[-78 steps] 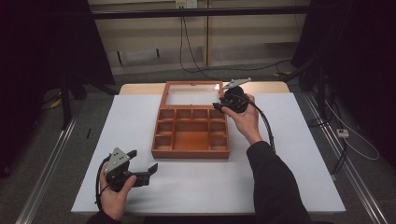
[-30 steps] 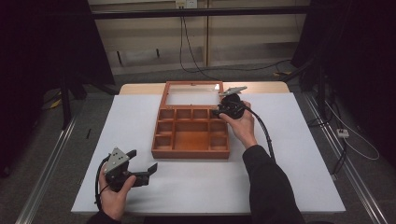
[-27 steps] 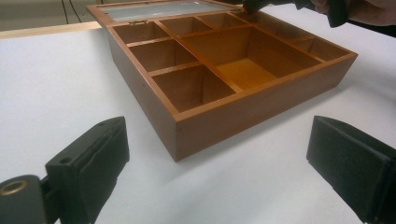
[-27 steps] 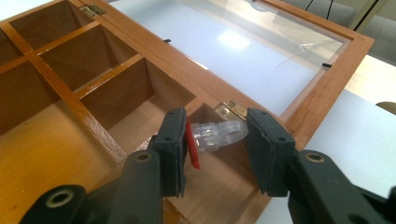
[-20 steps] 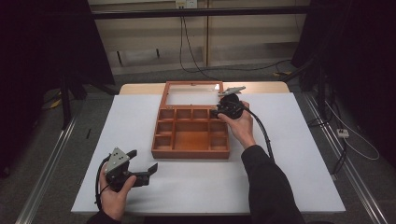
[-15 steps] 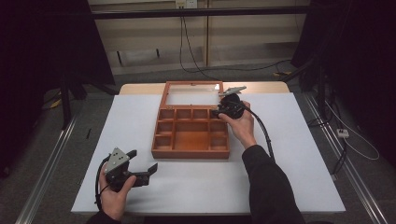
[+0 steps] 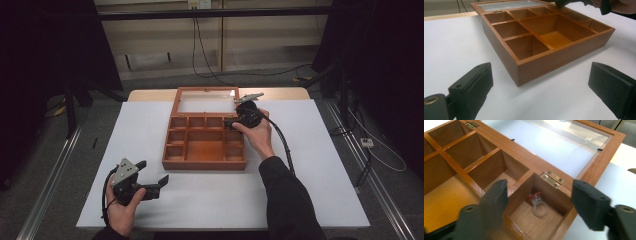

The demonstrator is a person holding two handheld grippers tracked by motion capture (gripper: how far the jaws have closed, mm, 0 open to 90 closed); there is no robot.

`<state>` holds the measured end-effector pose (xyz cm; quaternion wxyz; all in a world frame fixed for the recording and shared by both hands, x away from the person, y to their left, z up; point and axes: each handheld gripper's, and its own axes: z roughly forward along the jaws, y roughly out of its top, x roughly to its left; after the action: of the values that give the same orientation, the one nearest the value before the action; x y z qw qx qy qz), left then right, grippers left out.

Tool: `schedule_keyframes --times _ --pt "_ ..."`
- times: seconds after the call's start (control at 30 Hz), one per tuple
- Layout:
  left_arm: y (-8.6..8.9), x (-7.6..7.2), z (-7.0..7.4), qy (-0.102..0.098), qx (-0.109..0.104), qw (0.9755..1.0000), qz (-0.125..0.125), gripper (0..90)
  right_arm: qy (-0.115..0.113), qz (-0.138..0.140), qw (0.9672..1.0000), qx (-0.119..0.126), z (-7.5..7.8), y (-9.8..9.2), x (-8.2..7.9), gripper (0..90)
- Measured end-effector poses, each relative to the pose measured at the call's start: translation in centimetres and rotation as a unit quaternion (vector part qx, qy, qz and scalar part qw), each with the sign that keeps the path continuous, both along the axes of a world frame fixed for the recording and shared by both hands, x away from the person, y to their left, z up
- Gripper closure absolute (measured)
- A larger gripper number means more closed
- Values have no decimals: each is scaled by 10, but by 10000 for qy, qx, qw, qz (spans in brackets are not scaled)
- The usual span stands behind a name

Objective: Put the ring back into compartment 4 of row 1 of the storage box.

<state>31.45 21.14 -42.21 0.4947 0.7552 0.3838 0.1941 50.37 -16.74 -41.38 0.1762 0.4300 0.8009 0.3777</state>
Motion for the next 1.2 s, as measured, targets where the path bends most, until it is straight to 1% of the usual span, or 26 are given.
schedule_keyframes --times 0.1,0.2,0.33,0.37,0.47,0.53,0.57,0.6,0.67,0.7,0.77,0.83,0.9,0.97,1.1,1.2 --pt "0 0 0 0 10 10000 -1 58 12 -37 10000 11 1 -1 -1 214" --pt "0 1 0 6 36 10000 7 58 19 -79 10000 28 2 -2 -1 131" --pt "-1 1 0 28 -2 10000 38 58 10 -112 9999 37 3 -4 -1 98" --pt "-1 1 0 29 -10 10000 52 58 10 -128 9999 53 4 -5 -2 76" --pt "0 1 -2 64 21 9999 76 58 -15 -133 9999 4 6 -7 -3 66" --pt "0 2 -2 69 -10 9999 103 58 -29 -189 9998 29 8 -10 -4 68" --pt "0 2 -1 57 44 9999 80 58 -72 -211 9997 85 8 -11 -5 72" --pt "-1 2 -1 52 44 10000 65 58 -96 -205 9996 184 8 -13 -8 76" --pt "-2 3 -1 38 34 10000 37 58 -81 -210 9996 175 7 -14 -11 88" --pt "-2 3 -2 49 84 9999 31 58 -113 -187 9996 172 6 -14 -12 90" --pt "-3 3 -2 61 11 10000 56 58 -123 -222 9995 173 6 -15 -14 82" --pt "-1 3 -2 51 31 10000 55 58 -175 -253 9993 217 6 -16 -16 85" --pt "-1 3 -1 45 33 10000 46 58 -171 -258 9992 246 5 -17 -18 85" --pt "-1 2 -1 37 37 10000 22 58 -189 -268 9993 204 5 -17 -20 84" --pt "0 2 -1 27 11 10000 31 58 -203 -286 9990 275 5 -20 -25 81" --pt "1 1 -1 35 31 10000 22 58 -228 -339 9988 266 5 -24 -29 79"
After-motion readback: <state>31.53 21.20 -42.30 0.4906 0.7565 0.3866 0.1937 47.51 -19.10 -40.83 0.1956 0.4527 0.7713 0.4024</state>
